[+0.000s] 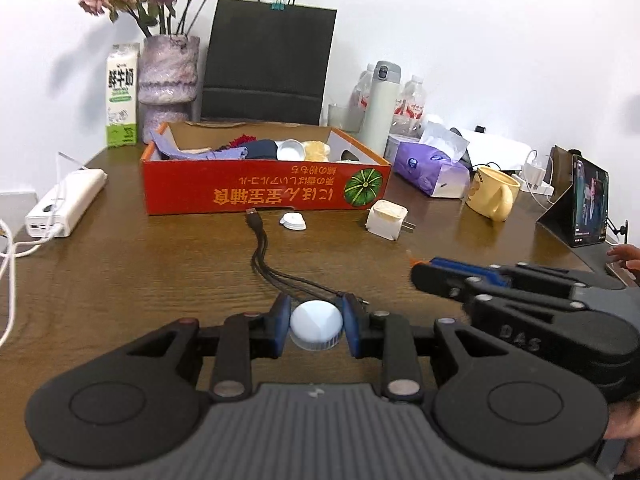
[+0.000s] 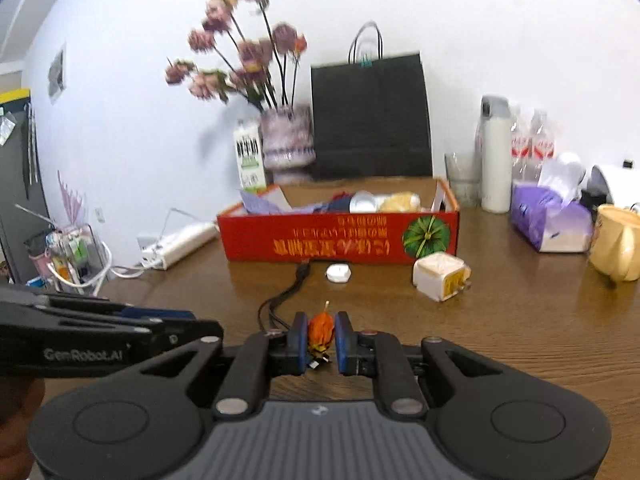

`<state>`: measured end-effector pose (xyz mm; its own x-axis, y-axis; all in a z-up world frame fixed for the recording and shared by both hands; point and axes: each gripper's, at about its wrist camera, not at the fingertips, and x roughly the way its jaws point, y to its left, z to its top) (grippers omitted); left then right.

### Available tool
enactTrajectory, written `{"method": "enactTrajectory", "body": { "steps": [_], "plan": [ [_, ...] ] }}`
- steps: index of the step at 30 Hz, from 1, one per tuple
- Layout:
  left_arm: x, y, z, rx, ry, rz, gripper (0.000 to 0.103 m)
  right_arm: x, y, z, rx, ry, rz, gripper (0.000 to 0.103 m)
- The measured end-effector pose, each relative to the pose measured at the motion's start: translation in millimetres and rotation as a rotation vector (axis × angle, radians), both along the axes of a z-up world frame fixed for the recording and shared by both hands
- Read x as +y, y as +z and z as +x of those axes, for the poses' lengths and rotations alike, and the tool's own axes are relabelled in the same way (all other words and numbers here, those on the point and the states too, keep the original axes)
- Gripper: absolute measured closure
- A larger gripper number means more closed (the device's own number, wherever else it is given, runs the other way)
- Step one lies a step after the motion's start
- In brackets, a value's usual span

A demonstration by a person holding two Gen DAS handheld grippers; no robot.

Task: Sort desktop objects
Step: 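Carry the orange item and white cap into the box and release both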

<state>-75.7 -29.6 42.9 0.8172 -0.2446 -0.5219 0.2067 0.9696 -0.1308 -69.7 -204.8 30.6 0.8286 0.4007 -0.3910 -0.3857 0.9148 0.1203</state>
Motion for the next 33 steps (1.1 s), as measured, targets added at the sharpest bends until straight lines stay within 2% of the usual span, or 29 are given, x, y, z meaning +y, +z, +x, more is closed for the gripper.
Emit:
{"method": "enactTrajectory", "body": {
  "steps": [4, 9, 12, 15, 18, 20, 22, 26, 29, 32, 33],
  "plan": [
    [0.5, 10.8, -16.4, -0.033, 0.002, -0.011, 0.074, -10.7, 8.2, -22.8, -0.039, -0.025, 0.003, 0.090],
    [5.6, 19.6, -16.0, -0.037, 0.053, -0.010, 0.074, -24.3, 17.2, -35.2, -0.093, -0.043, 0.025, 0.090],
    [12.9, 34.5, -4.3, -0.077, 0.077, 0.020, 0.074, -29.8, 27.8, -29.3, -0.117, -0.050, 0.023, 0.090],
    [21.7, 64.6, 22.8, -0.142, 0.105, 0.044, 0.074, -37.5, 49.0, -9.9, -0.148, -0.068, 0.027, 0.090],
    [31.3, 100.6, 65.5, -0.171, 0.166, 0.012, 0.074, -43.6, 78.6, 29.4, -0.169, -0.077, 0.032, 0.090],
    [34.5, 118.6, 98.5, -0.178, 0.173, 0.001, 0.074, -45.4, 96.3, 62.1, -0.154, -0.084, 0.024, 0.090],
    [36.8, 125.9, 140.9, -0.151, 0.184, -0.001, 0.074, -44.8, 110.2, 105.9, -0.117, -0.089, 0.013, 0.090],
    [44.0, 106.4, 236.4, -0.005, 0.213, 0.026, 0.074, -41.6, 115.8, 213.4, 0.051, -0.082, 0.034, 0.090],
    [55.6, 86.2, 301.2, 0.129, 0.214, 0.013, 0.074, -37.1, 97.8, 289.4, 0.221, -0.088, 0.056, 0.090],
    [59.0, 65.9, 348.0, 0.212, 0.241, 0.047, 0.073, -25.3, 75.6, 339.4, 0.297, -0.122, 0.010, 0.090],
    [59.6, 59.1, 360.0, 0.238, 0.266, 0.064, 0.069, -21.8, 69.1, 353.6, 0.312, -0.128, -0.005, 0.087]
  ]
}}
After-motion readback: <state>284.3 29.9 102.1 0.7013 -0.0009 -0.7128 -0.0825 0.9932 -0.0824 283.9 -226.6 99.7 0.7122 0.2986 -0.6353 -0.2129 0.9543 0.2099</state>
